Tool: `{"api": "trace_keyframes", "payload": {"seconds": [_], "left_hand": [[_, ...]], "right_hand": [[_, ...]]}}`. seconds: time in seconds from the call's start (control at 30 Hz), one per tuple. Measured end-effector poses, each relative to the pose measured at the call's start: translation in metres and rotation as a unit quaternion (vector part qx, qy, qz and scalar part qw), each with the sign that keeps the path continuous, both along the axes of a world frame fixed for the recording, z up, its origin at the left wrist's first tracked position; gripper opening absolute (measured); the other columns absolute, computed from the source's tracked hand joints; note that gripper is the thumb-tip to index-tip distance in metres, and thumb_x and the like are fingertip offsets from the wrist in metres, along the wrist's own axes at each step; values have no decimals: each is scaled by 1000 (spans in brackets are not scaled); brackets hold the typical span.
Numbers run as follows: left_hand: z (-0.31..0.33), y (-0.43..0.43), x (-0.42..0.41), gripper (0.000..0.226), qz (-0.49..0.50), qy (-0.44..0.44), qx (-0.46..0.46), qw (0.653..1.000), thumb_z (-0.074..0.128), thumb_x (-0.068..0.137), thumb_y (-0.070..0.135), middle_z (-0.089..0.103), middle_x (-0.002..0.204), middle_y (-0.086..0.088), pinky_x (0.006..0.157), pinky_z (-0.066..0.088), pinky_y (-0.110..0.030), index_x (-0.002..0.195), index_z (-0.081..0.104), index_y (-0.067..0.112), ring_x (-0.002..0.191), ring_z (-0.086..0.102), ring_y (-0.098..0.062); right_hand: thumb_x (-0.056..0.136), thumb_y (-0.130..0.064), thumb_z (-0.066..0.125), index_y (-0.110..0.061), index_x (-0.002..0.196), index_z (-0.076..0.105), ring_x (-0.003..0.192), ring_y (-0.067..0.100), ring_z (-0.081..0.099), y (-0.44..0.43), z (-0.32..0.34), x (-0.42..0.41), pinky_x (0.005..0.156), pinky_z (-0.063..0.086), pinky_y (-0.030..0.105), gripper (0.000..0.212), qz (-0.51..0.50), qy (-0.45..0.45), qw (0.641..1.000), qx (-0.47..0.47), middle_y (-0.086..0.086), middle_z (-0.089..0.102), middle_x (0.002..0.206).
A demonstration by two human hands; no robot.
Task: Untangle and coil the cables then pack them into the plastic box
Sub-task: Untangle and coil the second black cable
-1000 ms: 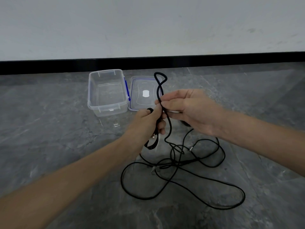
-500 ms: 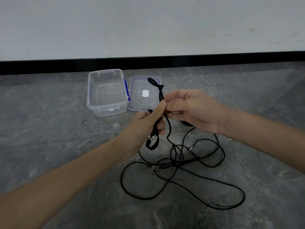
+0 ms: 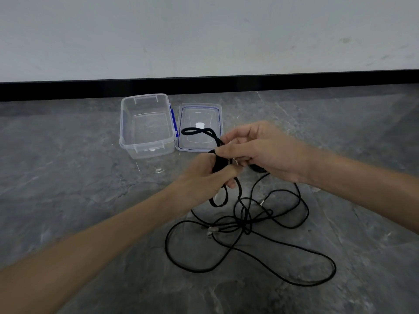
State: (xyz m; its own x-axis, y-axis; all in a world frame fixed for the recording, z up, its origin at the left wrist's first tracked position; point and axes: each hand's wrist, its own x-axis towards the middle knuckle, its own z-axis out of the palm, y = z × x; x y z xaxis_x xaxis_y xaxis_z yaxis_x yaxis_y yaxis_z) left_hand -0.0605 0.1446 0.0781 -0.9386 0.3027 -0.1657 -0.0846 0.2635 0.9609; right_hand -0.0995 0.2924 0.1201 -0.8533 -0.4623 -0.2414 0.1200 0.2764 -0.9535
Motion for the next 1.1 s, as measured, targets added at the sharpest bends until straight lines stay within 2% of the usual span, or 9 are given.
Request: {"api": "trace_keyframes", "payload": {"seconds": [0.17,0.33,0.4,0.5,0.67,0.77,0.9,1.03,1.1], "left_hand": [[-3,-2,-4,19,8,-27,46,999,53,73,28,59,70,-1,82,43,-51,77,58,10,77,52,-23],[-5,-5,-3,21,16,-88,172,981,44,68,12,54,66,-4,82,35,-42,87,50,6,70,54,-17],[-5,-4,-3,20,8,-75,165,983,48,73,17,55,68,-3,84,36,-41,90,52,6,76,52,-19],[-4,0,-2,25,4,-62,141,988,51,81,28,59,69,0,84,40,-37,93,57,6,81,52,-20],[-3,2,0,19,8,-48,135,990,43,96,6,67,75,-6,79,47,-24,93,60,-3,71,61,-8],[-4,0,0,22,13,-49,139,989,47,98,10,68,77,-7,86,47,-27,83,61,1,73,64,-9],[-7,-6,-1,27,24,-58,151,987,48,99,13,65,73,-3,79,49,-22,77,61,6,74,61,-11],[-10,-8,-4,25,38,-65,144,987,53,95,20,66,71,1,85,44,-30,76,63,8,73,62,-9],[-10,-8,-4,30,37,-61,144,987,61,91,34,67,74,0,82,41,-32,78,65,7,77,60,-14]], "right_hand": [[83,-14,71,-2,102,73,67,14,53,1,1,-2,66,43,22,23,12,22,1000,4,4,65,72],[89,-13,64,-7,103,73,61,7,47,5,-1,-2,61,45,16,17,6,17,1000,10,1,61,73],[91,-14,62,-7,104,73,60,7,45,5,-2,-2,58,44,14,19,1,20,1000,10,4,59,76],[93,-18,61,-6,102,74,54,1,45,3,-2,-1,53,40,12,20,6,49,998,40,-4,61,60],[92,-14,62,-7,105,71,57,5,53,7,-3,-3,61,40,20,17,36,41,998,32,-2,64,64],[88,-11,64,-8,104,67,63,16,56,12,-2,-6,69,44,28,17,84,-19,996,-23,9,63,72],[83,-12,61,-5,105,66,72,12,59,21,2,-14,72,53,21,24,90,-104,987,-86,8,65,86],[79,-18,63,-4,101,68,75,12,64,19,3,-11,78,55,24,27,83,-54,992,-72,8,68,85],[75,-22,69,8,100,64,82,17,66,15,2,-10,85,56,33,39,65,-15,997,-48,11,69,88]]}}
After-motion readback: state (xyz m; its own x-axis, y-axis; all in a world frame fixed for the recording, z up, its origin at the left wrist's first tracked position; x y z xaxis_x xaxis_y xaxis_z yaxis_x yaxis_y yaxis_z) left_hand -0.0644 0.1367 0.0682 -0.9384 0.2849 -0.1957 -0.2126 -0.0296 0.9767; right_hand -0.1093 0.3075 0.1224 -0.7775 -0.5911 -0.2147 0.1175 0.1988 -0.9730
